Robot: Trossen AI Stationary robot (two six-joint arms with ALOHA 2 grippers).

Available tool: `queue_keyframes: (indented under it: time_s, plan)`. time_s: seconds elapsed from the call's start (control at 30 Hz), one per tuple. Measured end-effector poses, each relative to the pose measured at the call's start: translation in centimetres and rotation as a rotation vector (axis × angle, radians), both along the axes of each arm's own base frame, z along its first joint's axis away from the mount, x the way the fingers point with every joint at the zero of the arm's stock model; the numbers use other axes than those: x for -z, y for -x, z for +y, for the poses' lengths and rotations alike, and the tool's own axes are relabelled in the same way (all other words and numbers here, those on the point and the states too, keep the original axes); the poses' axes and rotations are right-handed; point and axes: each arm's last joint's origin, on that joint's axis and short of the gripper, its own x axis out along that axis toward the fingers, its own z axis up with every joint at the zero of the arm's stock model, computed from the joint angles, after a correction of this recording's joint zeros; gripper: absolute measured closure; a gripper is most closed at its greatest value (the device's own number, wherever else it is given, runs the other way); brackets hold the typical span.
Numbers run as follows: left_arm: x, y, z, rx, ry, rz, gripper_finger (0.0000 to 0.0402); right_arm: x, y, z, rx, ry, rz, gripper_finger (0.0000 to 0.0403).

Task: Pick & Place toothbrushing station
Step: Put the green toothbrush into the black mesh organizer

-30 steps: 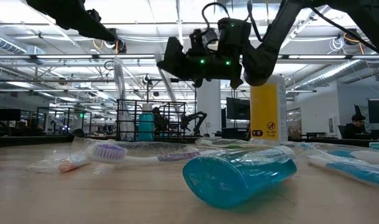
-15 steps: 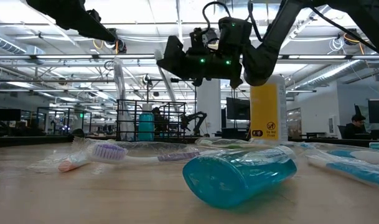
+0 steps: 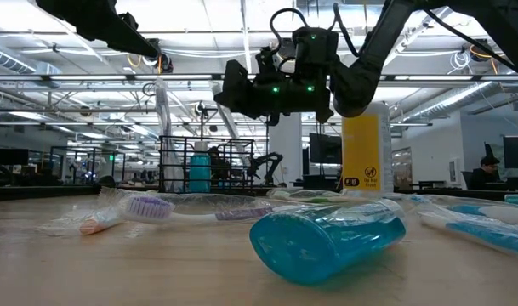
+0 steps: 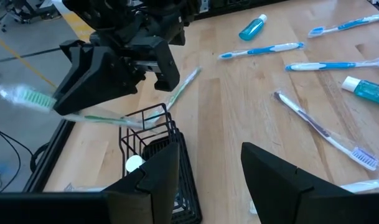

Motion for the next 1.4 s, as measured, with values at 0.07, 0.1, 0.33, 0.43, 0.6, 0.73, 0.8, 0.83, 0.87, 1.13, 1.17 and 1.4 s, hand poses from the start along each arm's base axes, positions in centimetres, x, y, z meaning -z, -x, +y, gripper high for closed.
queue_keyframes:
  time_s: [0.07, 0.1, 0.33, 0.43, 0.6, 0.73, 0.8, 0.83, 0.87, 1.13, 1.17, 1.4]
  plan:
    - [0.0, 0.0, 0.0, -0.002, 0.005, -0.001, 0.0224, 0.0, 0.0, 0.0, 0.0, 0.0, -0.001, 0.0309]
    - [0.0, 0.0, 0.0, -0.004, 0.008, -0.001, 0.0224, 0.0, 0.0, 0.0, 0.0, 0.0, -0.001, 0.0302]
    - [0.1, 0.0, 0.0, -0.014, 0.025, 0.004, 0.0224, 0.0, 0.0, 0.0, 0.0, 0.0, -0.001, 0.0266]
    - [0.1, 0.0, 0.0, -0.016, 0.028, 0.004, 0.0224, -0.1, 0.1, -0.3, 0.004, -0.004, -0.002, 0.0256]
    - [0.1, 0.0, 0.0, -0.017, 0.031, 0.003, 0.0224, -0.4, 0.3, -2.1, -0.033, -0.107, -0.038, 0.0234]
    - [0.1, 0.0, 0.0, -0.017, 0.031, 0.004, 0.0224, -2.2, 0.0, -3.8, -0.117, -0.192, 0.001, 0.021]
    - [0.1, 0.0, 0.0, -0.016, 0.028, 0.004, 0.0224, -3.2, -0.2, -4.2, -0.118, -0.209, 0.103, 0.0198]
    - [0.1, 0.0, 0.0, -0.015, 0.026, 0.004, 0.0224, -3.7, -0.2, -4.3, -0.109, -0.207, 0.179, 0.0192]
    - [0.1, 0.0, 0.0, -0.014, 0.024, 0.005, 0.0224, -4.3, -0.4, -4.3, -0.091, -0.193, 0.251, 0.0187]
    - [0.1, 0.0, 0.0, -0.012, 0.022, 0.004, 0.0224, -7.5, -1.4, -3.8, 0.008, -0.195, 0.47, 0.0177]
    - [0.1, 0.0, 0.0, -0.013, 0.024, 0.003, 0.0224, -6.9, -1.6, -3.9, 0.007, -0.206, 0.482, 0.0178]
    - [0.1, 0.0, 0.0, -0.013, 0.042, 0.002, 0.0224, -5.1, -2.0, -4.4, 0.028, -0.293, 0.495, 0.0185]
